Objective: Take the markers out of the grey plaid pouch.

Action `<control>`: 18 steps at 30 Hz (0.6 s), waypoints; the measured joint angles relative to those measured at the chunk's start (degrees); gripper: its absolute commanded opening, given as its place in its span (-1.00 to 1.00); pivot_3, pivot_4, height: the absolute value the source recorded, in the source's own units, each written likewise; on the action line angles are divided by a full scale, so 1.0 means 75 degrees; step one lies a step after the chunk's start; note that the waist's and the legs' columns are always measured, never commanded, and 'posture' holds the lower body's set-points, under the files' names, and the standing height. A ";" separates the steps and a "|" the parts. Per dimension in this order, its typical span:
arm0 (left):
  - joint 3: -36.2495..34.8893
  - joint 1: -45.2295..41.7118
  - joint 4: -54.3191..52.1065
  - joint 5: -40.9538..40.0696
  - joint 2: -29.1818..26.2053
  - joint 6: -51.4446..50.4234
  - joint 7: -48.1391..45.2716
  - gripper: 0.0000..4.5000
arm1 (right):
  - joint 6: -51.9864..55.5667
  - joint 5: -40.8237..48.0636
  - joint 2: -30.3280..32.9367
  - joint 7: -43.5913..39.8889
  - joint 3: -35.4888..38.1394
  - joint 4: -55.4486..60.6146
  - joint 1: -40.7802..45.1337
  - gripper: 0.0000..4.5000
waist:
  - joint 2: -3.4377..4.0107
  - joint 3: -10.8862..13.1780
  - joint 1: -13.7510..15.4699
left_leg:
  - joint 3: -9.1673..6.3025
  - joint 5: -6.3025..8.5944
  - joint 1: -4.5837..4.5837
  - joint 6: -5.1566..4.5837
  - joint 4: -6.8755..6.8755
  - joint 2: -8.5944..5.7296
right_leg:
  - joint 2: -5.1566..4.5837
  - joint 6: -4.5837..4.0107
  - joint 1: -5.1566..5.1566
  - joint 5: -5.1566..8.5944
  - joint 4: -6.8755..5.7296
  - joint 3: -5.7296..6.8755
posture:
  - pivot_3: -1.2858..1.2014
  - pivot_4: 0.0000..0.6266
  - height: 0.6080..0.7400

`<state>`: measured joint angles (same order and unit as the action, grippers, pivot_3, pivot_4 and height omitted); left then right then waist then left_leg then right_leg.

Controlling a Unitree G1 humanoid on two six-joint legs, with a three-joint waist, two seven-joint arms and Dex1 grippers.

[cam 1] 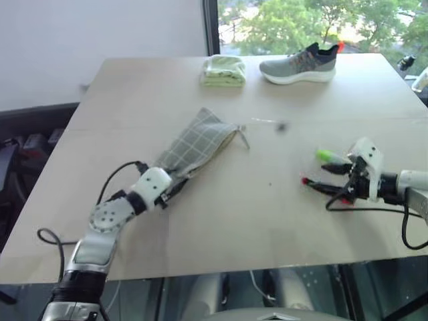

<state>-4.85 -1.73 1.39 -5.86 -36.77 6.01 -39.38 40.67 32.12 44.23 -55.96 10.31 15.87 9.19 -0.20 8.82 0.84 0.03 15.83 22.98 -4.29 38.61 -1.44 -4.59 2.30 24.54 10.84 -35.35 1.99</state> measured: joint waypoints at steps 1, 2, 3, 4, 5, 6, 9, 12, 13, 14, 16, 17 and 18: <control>-0.0134 0.0213 -0.0174 -0.0187 -0.0019 -0.0161 -0.0067 0.71 | -0.0328 0.0020 -0.0131 -0.0056 0.0138 -0.0022 -0.0306 0.66 | 0.0003 -0.0001 0.0000 | 0.0002 0.0000 -0.0001 0.0000 -0.0001 -0.0002 | -0.0002 -0.0001 -0.0001 0.0001 0.0000 -0.0003 | 0.03 -0.52 1.00; -0.0275 0.0483 -0.0421 -0.0443 -0.0026 -0.0412 -0.0139 0.71 | -0.0682 -0.0026 -0.0133 -0.0206 0.0198 -0.0101 -0.0685 0.66 | 0.0004 -0.0002 0.0001 | 0.0003 0.0001 -0.0003 -0.0001 -0.0001 -0.0002 | -0.0003 -0.0002 -0.0002 0.0002 0.0001 -0.0003 | 0.03 -0.52 1.00; -0.0412 0.0811 -0.0697 -0.0761 -0.0008 -0.0708 -0.0210 0.71 | -0.0994 -0.0082 -0.0134 -0.0342 0.0253 -0.0213 -0.1047 0.66 | 0.0003 -0.0002 0.0002 | 0.0004 0.0001 -0.0003 0.0000 -0.0003 -0.0002 | -0.0004 -0.0004 -0.0003 0.0003 0.0005 -0.0003 | 0.03 -0.52 1.00; -0.0585 0.1257 -0.1106 -0.1244 0.0027 -0.1156 -0.0275 0.71 | -0.1351 -0.0168 -0.0161 -0.0494 0.0298 -0.0446 -0.1476 0.66 | 0.0004 -0.0002 -0.0003 | 0.0006 0.0001 -0.0002 0.0000 -0.0005 -0.0001 | -0.0005 -0.0003 -0.0004 0.0003 0.0012 -0.0004 | 0.03 -0.52 1.00; -0.0673 0.1529 -0.1352 -0.1562 0.0049 -0.1462 -0.0319 0.71 | -0.1517 -0.0222 -0.0205 -0.0563 0.0331 -0.0624 -0.1714 0.66 | 0.0006 0.0000 -0.0002 | 0.0007 0.0001 -0.0002 0.0000 -0.0005 -0.0003 | -0.0007 -0.0004 -0.0004 0.0003 0.0012 -0.0005 | 0.03 -0.52 1.00; -0.0733 0.1699 -0.1529 -0.1754 0.0051 -0.1702 -0.0363 0.71 | -0.1627 -0.0227 -0.0243 -0.0604 0.0349 -0.0705 -0.1803 0.66 | 0.0007 0.0001 -0.0003 | 0.0008 0.0000 -0.0002 0.0000 -0.0004 -0.0003 | -0.0007 -0.0007 -0.0003 0.0005 0.0010 -0.0006 | 0.03 -0.52 1.00; -0.0908 0.2594 -0.2617 -0.2717 0.0051 -0.2719 -0.0500 0.71 | -0.2190 -0.0195 -0.0287 -0.0789 0.0665 -0.0800 -0.2071 0.66 | 0.0010 0.0005 -0.0006 | 0.0011 -0.0002 -0.0023 0.0003 0.0003 0.0003 | 0.0000 -0.0027 -0.0012 0.0018 -0.0006 -0.0011 | 0.03 -0.52 1.00; -0.1219 0.3536 -0.3499 -0.3245 0.0061 -0.3157 -0.0548 0.71 | -0.2756 -0.0197 -0.0267 -0.1040 0.1089 -0.1130 -0.2467 0.66 | 0.0008 0.0003 -0.0001 | 0.0009 -0.0003 -0.0044 0.0003 0.0002 0.0009 | 0.0008 -0.0028 -0.0026 0.0022 -0.0007 -0.0008 | 0.03 -0.52 1.00; -0.1282 0.3734 -0.3630 -0.3311 0.0075 -0.3229 -0.0539 0.71 | -0.2866 -0.0214 -0.0260 -0.1102 0.1136 -0.1241 -0.2561 0.66 | 0.0008 0.0003 0.0002 | 0.0009 -0.0003 -0.0044 0.0003 0.0002 0.0009 | 0.0009 -0.0028 -0.0026 0.0023 -0.0007 -0.0008 | 0.03 -0.52 1.00; -0.1364 0.3983 -0.3784 -0.3345 0.0142 -0.3264 -0.0513 0.71 | -0.3051 -0.0256 -0.0250 -0.1198 0.1166 -0.1396 -0.2675 0.66 | 0.0008 0.0003 0.0006 | 0.0009 -0.0003 -0.0044 0.0003 0.0002 0.0009 | 0.0011 -0.0027 -0.0027 0.0024 -0.0006 -0.0008 | 0.03 -0.52 1.00; -0.1380 0.4176 -0.3900 -0.3334 0.0192 -0.3263 -0.0486 0.71 | -0.3219 -0.0281 -0.0250 -0.1319 0.1173 -0.1562 -0.2743 0.66 | 0.0008 0.0003 0.0007 | 0.0010 -0.0003 -0.0044 0.0002 0.0006 0.0008 | 0.0014 -0.0026 -0.0029 0.0024 -0.0006 -0.0008 | 0.03 -0.52 1.00; -0.1374 0.4264 -0.3947 -0.3269 0.0227 -0.3229 -0.0468 0.71 | -0.3346 -0.0288 -0.0250 -0.1350 0.1177 -0.1641 -0.2772 0.66 | 0.0008 0.0003 0.0007 | 0.0010 -0.0003 -0.0046 0.0002 0.0009 0.0008 | 0.0017 -0.0026 -0.0034 0.0024 -0.0006 -0.0007 | 0.03 -0.52 1.00; -0.1371 0.4298 -0.3953 -0.3222 0.0260 -0.3205 -0.0448 0.71 | -0.3416 -0.0294 -0.0251 -0.1369 0.1184 -0.1687 -0.2794 0.66 | 0.0008 0.0003 0.0007 | 0.0010 -0.0003 -0.0047 0.0002 0.0009 0.0008 | 0.0018 -0.0026 -0.0035 0.0024 -0.0005 -0.0007 | 0.03 -0.52 1.00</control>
<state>-15.13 30.50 -28.26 -30.02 -34.82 -18.03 -42.75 15.05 29.92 42.35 -66.23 19.19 3.22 -11.76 -0.15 8.84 0.89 0.11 15.81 22.63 -4.28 38.68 -1.38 -4.45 2.10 24.28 11.02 -35.40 1.94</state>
